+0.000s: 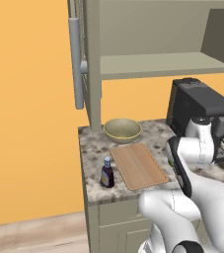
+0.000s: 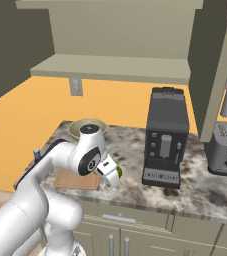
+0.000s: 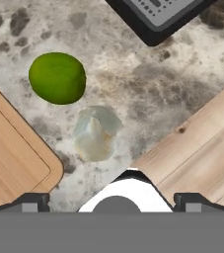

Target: Open the cabinet. Place the bowl and condiment on the counter. Then place the lime and garlic on the cutting board.

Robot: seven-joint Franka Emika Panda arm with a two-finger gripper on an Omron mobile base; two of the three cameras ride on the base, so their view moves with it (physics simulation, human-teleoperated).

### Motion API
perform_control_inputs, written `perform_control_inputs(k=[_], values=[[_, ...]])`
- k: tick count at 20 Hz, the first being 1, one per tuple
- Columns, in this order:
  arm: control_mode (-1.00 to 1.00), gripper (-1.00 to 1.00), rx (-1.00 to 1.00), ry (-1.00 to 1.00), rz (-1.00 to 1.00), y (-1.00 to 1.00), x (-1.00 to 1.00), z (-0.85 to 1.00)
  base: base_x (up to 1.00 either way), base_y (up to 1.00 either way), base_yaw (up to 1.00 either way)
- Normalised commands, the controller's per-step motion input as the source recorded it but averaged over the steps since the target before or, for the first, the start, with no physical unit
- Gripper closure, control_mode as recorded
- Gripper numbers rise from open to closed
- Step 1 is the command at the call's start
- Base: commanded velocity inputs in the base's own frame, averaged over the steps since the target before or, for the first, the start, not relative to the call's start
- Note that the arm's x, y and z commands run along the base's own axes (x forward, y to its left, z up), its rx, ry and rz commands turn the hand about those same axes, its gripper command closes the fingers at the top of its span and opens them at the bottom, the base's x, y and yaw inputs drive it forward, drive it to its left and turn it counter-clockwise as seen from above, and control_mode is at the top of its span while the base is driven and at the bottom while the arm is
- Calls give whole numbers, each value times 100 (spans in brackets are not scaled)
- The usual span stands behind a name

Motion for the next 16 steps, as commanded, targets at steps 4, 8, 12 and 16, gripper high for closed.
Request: perform_control_inputs(k=[4, 8, 12, 16], values=[[-100, -100, 0, 4, 0, 0, 0, -20, 0, 0, 0], [-100, -100, 0, 3, 0, 0, 0, -21, 0, 0, 0], [-100, -100, 0, 2, 0, 0, 0, -15, 0, 0, 0], [-100, -100, 0, 5, 0, 0, 4, -10, 0, 0, 0]])
